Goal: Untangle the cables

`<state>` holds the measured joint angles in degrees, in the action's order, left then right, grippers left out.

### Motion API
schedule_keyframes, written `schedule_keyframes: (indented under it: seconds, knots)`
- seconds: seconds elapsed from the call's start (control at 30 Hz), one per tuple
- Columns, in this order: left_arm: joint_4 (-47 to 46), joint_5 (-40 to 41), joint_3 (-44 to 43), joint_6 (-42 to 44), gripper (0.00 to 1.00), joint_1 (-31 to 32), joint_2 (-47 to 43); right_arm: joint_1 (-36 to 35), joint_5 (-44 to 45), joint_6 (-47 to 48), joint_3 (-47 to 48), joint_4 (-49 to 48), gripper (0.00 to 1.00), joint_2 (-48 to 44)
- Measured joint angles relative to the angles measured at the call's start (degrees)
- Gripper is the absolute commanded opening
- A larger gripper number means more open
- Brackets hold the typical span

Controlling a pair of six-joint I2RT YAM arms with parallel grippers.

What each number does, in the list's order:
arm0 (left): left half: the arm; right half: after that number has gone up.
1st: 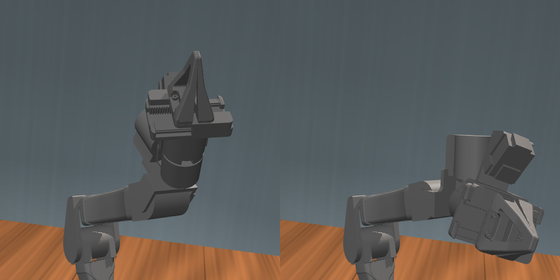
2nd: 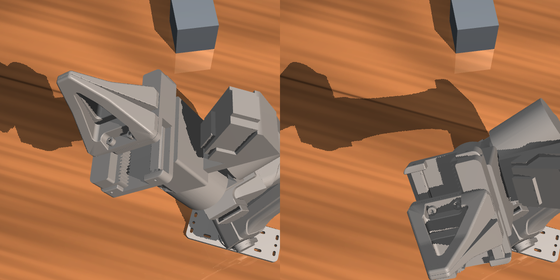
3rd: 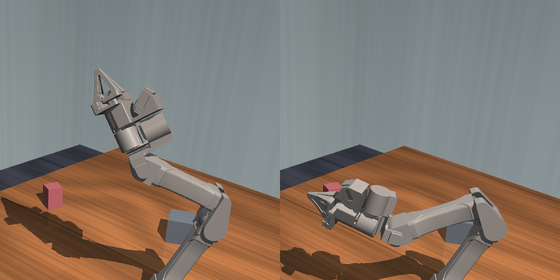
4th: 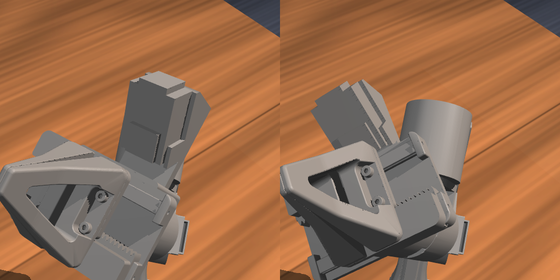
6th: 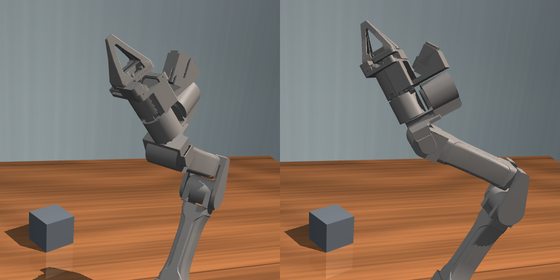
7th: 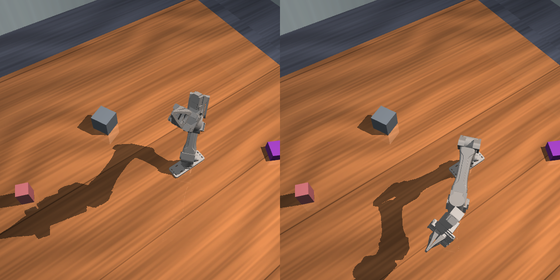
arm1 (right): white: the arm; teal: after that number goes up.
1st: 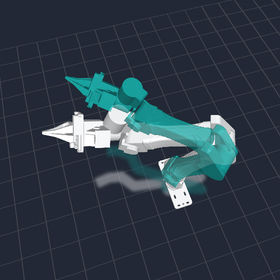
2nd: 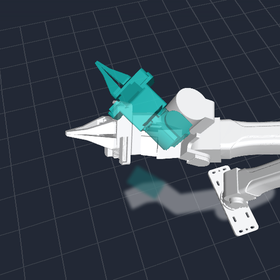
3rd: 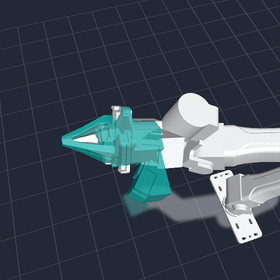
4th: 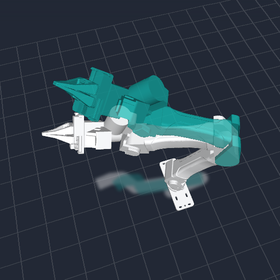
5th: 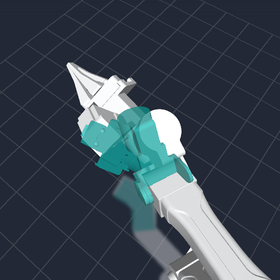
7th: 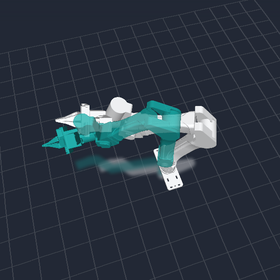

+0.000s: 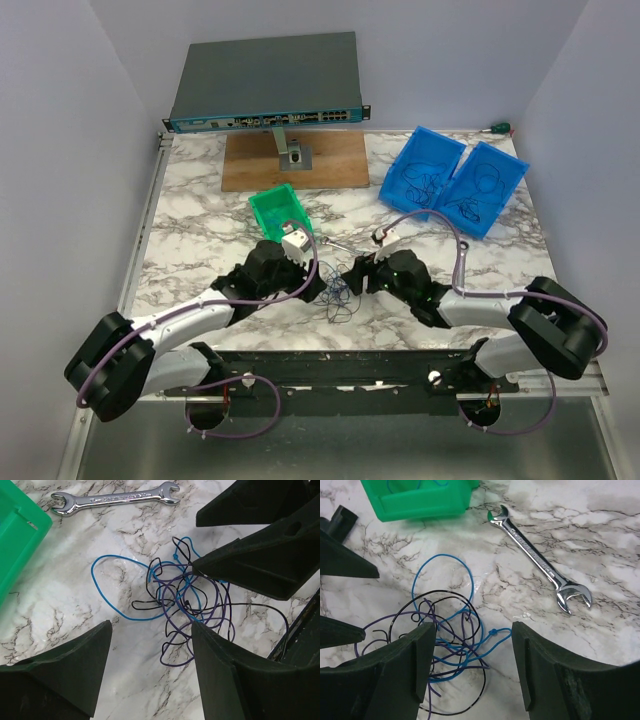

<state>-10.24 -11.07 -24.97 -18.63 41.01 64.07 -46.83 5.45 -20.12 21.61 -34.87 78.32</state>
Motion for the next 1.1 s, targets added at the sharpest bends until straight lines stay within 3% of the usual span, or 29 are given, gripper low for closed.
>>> schedule_keyframes:
  seconds: [0.17, 0.4, 0.47, 0.53, 0.6, 0.73, 1.1]
  knots:
    - [0.3, -0.9, -1.2, 0.0, 0.65, 0.0, 1.7, 0.0, -2.2, -0.4, 0.7, 0.4, 0.51, 1.3]
    - [0.3, -1.2, -1.2, 0.1, 0.63, 0.0, 1.6, 0.0, -2.1, -1.3, 0.7, 0.4, 0.15, -0.2]
    - [0.2, -1.2, -0.8, 0.2, 0.63, 0.0, 0.3, 0.0, -2.0, -1.4, 0.7, 0.4, 0.09, -0.9]
    - [-0.2, -1.2, 0.2, 0.2, 0.64, 0.0, -2.1, 0.0, -1.6, -1.6, 0.6, 0.4, 0.10, -1.6]
    - [-0.9, -1.2, 1.7, 0.3, 0.65, 0.0, -5.4, 0.0, -0.7, -1.8, 0.1, 0.3, 0.27, -2.5]
    - [-1.9, -1.1, 3.3, 0.5, 0.65, 0.0, -9.4, 0.0, -0.2, -2.3, -1.6, 0.2, 0.51, -4.9]
    - [-6.0, -4.2, 6.3, 1.5, 0.68, 0.0, -12.8, 0.0, -4.8, -3.0, -5.1, 0.3, 0.56, -12.1]
